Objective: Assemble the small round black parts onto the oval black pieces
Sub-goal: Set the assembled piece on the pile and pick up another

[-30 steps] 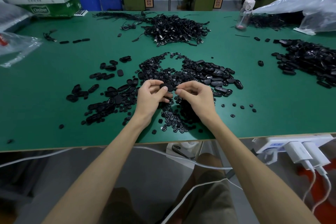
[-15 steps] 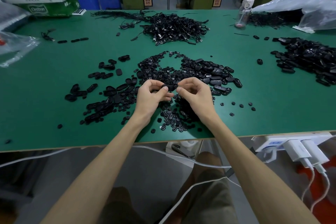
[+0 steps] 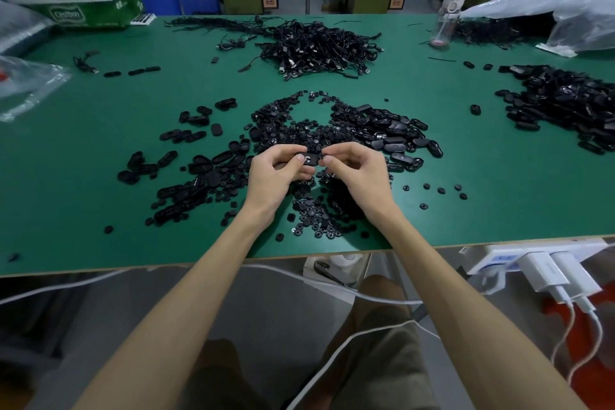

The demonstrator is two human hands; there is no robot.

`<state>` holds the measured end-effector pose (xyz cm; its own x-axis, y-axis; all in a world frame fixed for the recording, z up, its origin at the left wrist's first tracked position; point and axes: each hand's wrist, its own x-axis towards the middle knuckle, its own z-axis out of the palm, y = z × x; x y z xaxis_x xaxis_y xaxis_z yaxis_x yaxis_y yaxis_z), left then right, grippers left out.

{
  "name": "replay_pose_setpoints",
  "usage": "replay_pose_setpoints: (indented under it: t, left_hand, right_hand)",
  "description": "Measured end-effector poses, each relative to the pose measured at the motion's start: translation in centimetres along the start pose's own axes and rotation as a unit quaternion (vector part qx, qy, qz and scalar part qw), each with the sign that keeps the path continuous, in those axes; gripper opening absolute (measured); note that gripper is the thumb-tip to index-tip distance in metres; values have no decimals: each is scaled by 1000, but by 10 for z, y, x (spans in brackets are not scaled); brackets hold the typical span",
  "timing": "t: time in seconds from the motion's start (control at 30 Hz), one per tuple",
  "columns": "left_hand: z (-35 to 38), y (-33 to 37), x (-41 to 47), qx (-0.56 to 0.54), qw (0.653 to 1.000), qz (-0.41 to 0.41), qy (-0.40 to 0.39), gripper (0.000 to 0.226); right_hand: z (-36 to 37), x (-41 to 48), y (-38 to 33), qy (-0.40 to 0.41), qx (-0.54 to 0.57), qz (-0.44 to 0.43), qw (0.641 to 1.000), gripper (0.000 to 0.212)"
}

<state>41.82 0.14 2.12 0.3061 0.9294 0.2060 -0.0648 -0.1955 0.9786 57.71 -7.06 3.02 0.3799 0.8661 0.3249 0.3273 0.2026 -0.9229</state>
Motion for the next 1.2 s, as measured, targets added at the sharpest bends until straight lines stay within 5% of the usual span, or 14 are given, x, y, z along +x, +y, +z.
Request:
replay_pose_setpoints:
  t: [1.2]
  left_hand:
    - [1,2,-3,36,998,15,-51,19]
  right_hand:
    - [7,-4,-4,12,-124,-39,991,14]
